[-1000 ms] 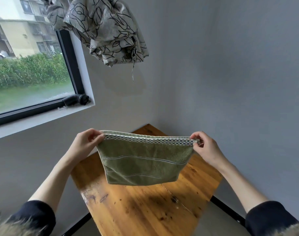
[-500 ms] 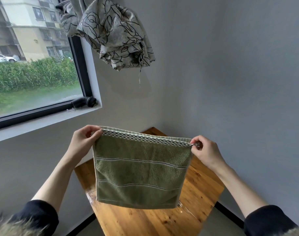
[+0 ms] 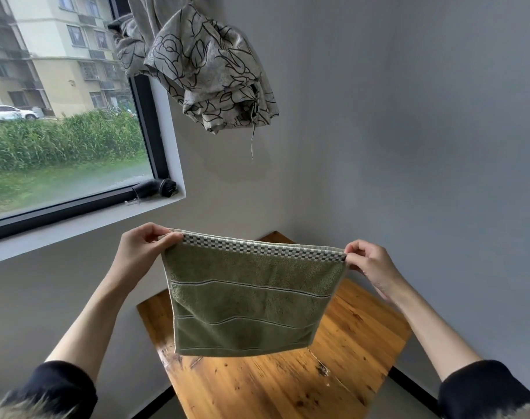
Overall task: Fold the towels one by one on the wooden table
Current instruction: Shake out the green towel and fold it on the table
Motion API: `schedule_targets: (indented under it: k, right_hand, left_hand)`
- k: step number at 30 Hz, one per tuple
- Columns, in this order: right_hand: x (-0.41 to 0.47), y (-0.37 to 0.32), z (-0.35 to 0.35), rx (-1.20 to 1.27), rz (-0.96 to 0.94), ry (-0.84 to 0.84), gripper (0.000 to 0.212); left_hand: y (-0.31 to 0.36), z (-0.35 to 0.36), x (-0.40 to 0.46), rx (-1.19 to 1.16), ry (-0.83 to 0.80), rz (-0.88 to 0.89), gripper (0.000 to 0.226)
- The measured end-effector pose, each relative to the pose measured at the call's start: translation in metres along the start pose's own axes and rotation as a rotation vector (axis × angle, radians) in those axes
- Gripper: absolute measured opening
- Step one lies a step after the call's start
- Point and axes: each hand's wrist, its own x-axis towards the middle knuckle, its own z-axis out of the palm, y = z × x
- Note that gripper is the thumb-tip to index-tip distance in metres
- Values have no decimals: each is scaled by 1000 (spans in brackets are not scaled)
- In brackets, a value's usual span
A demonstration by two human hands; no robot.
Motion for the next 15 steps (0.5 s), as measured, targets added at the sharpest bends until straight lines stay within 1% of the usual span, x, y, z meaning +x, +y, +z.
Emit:
schedule_targets:
  k: [2,4,8,10,13,15]
  right_hand:
    - [2,0,1,-18,13,-26,21]
    - [2,0,3,21,32,-31,21]
    - [3,-2,2,289,122,-114,24]
    - [3,-3,1,359,137,-158,23]
    - [4,-5,2,327,103,-195,22]
    - [4,-6,4,189,36,-189,22]
  left_hand:
    - [0,-3,2,11,-5,-4,9]
    - [-1,-6,3,16,-15,-8,8]
    - [-1,-9,3,20,-35,1,4]
    - [-3,-9,1,38,-46,8,7]
    - [-8,-11,-3,31,-50,-4,8]
    - [-11,-13,-6,11,-46,-12,8]
